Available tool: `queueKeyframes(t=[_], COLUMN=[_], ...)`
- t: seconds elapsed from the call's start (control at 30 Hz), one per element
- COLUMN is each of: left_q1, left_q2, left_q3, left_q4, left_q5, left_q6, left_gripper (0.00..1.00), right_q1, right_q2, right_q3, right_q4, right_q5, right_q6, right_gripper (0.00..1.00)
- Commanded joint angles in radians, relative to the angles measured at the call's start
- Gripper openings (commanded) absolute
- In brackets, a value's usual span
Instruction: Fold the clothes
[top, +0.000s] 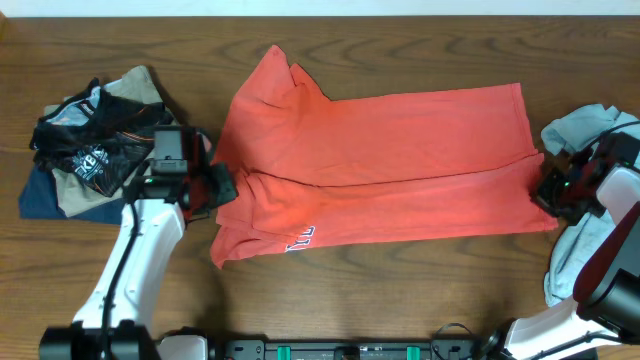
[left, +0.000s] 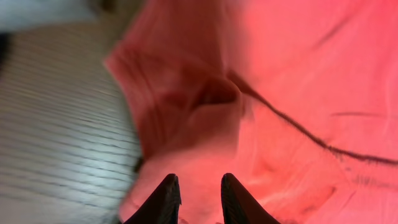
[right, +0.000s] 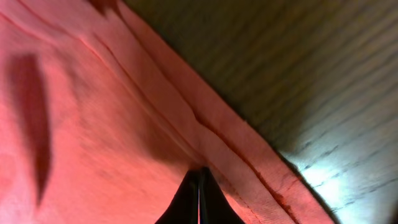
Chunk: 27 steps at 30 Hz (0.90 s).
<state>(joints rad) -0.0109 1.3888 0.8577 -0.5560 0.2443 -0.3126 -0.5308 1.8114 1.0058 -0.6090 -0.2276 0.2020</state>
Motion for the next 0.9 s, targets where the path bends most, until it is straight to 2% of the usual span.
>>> queueKeyframes(t=[0.0, 0.1, 0.3, 0.43, 0.53, 0.63, 0.87], left_q1=[-0.055, -0.127, -0.265, -0.336, -0.376, -0.414, -0.449], left_q2=[0.050, 0.080, 0.128, 0.158, 0.186, 0.215, 0.241], left_q3=[0.012, 0.012, 0.012, 0.012, 0.012, 0.012, 0.012], left_q4=[0.002, 0.005, 0.024, 0.035, 0.042, 0.044, 0.079], left_q5=[0.064, 0.069, 0.062, 0.051, 0.046, -0.039, -0.077], left_q6=[0.039, 0.080, 0.148, 0.148, 0.173, 0.177, 0.189], left_gripper=[0.25, 0.25, 0.40, 0.44, 0.49, 0.54, 0.58], right_q1=[0.011, 0.015, 0.013, 0.006, 0.006, 0.006, 0.008], right_q2=[0.010, 0.010, 0.010, 0.010, 0.010, 0.010, 0.010], right_q3=[-0.033, -0.056, -0.121, -0.128, -0.127, -0.126, -0.126], right_q4=[0.006, 0.006, -0.014, -0.066, -0.076, -0.072, -0.065], right_q5=[0.014, 0.020, 0.147, 0.219, 0.231, 0.224, 0.219], right_q6=[-0.036, -0.043, -0.034, 0.011, 0.014, 0.014, 0.014], right_gripper=[0.02, 0.03, 0.01, 0.01, 0.01, 0.02, 0.02])
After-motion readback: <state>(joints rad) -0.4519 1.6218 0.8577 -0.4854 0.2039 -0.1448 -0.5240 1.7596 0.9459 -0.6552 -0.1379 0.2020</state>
